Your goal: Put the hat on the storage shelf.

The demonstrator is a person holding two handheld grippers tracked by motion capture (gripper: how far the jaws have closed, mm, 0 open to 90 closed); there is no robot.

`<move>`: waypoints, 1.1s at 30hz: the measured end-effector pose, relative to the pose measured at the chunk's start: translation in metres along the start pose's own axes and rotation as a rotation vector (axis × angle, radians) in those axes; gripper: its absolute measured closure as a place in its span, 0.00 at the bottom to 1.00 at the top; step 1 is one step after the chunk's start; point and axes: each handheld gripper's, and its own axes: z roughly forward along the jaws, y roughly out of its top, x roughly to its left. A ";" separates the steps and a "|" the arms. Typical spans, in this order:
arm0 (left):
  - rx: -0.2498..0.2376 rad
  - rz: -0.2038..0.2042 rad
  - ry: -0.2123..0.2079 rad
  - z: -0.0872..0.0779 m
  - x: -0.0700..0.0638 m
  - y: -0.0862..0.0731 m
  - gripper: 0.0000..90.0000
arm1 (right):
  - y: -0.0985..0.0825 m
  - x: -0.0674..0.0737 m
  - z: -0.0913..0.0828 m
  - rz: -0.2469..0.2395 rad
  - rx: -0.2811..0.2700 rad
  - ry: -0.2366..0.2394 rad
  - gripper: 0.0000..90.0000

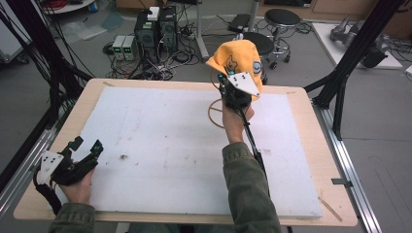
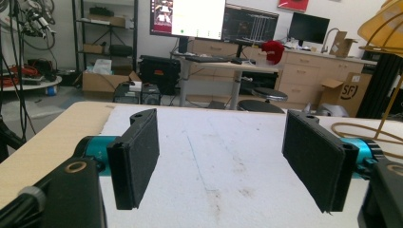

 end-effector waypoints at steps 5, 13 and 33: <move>-0.001 0.001 -0.003 0.000 -0.001 0.000 0.32 | -0.006 0.001 0.001 -0.003 0.018 0.037 0.93; 0.001 0.003 -0.002 0.000 0.000 0.000 0.32 | -0.012 0.000 0.005 -0.002 0.067 0.075 0.91; -0.001 0.002 0.000 0.000 0.000 0.000 0.32 | -0.012 0.012 0.003 -0.049 0.067 0.102 0.49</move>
